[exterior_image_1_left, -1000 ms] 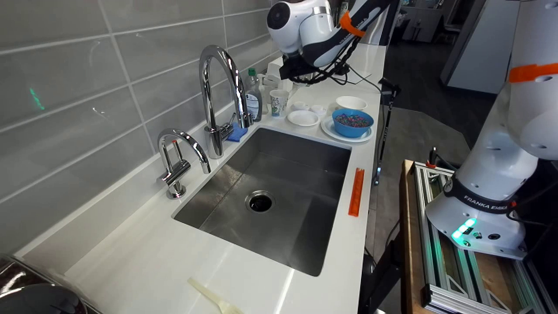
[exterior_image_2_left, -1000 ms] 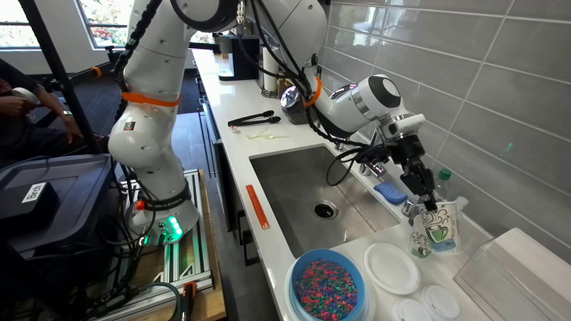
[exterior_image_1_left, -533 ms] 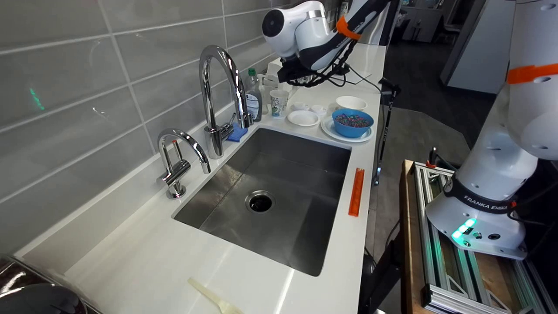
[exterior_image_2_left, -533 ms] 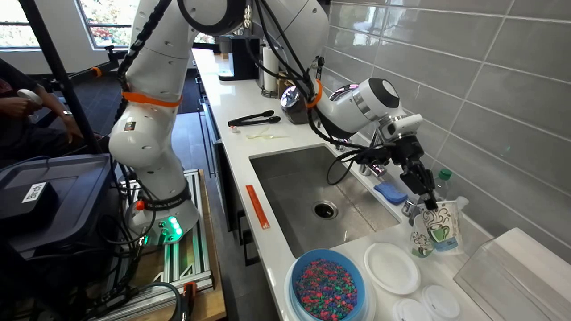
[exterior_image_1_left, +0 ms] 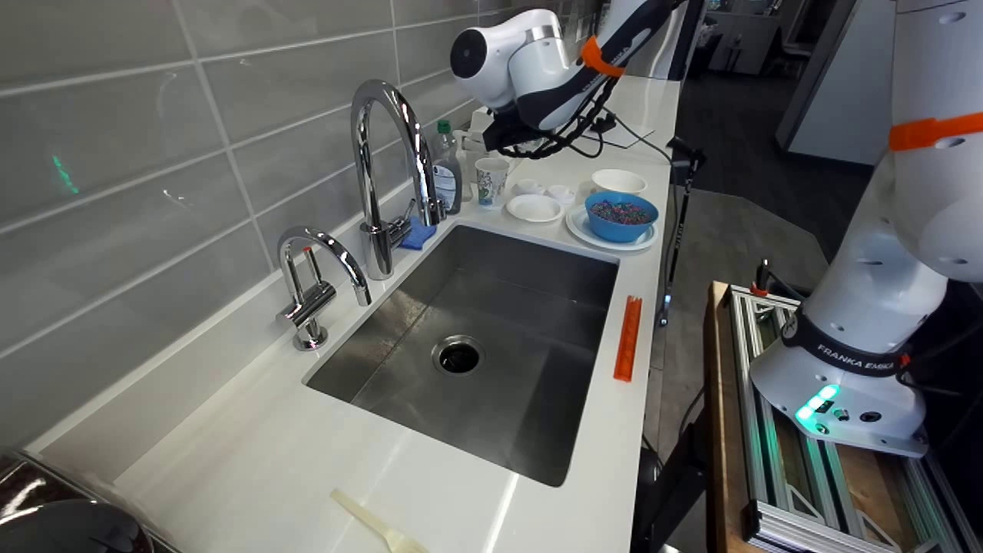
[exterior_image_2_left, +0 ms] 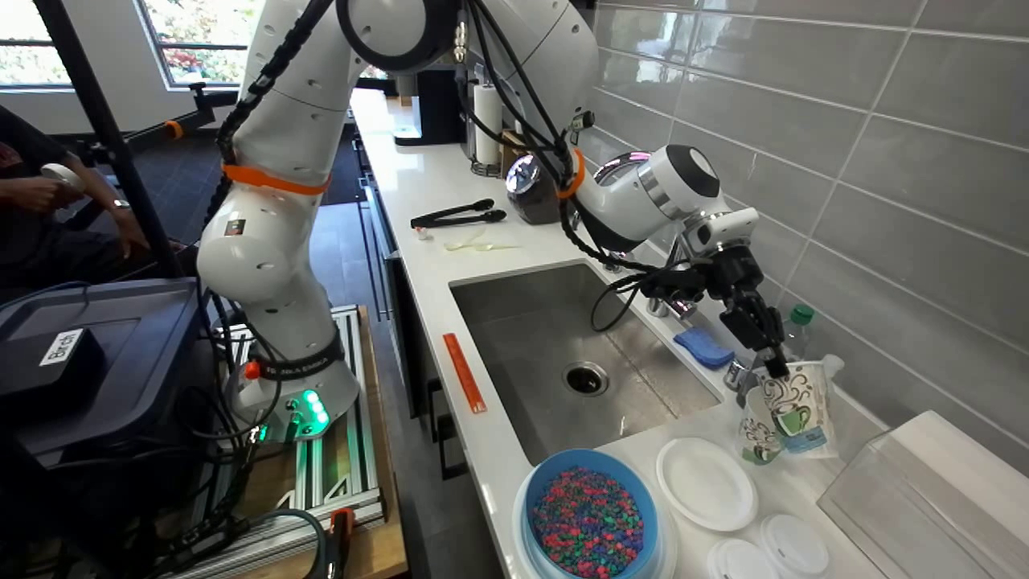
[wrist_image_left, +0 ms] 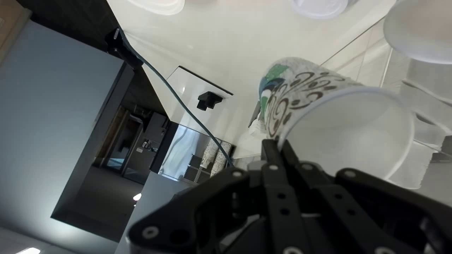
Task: Pour the contents in the cup inside the sink into the cup on the counter
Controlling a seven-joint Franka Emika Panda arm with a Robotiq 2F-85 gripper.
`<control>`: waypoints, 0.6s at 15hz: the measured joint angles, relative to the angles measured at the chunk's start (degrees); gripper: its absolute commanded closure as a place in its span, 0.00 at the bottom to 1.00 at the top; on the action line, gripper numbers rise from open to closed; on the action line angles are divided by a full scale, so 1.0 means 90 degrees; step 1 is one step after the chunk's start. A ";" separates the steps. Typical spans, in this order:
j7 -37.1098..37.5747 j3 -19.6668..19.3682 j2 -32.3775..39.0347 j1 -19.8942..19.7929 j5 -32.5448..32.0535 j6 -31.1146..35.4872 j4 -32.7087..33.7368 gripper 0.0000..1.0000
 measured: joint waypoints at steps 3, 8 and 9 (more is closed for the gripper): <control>0.0059 0.0030 0.0110 0.0038 -0.0007 -0.0154 0.0118 0.99; 0.0197 0.0048 0.0282 0.0092 -0.0111 -0.0357 0.0286 0.99; 0.0218 0.0048 0.0313 0.0095 -0.0138 -0.0374 0.0310 0.99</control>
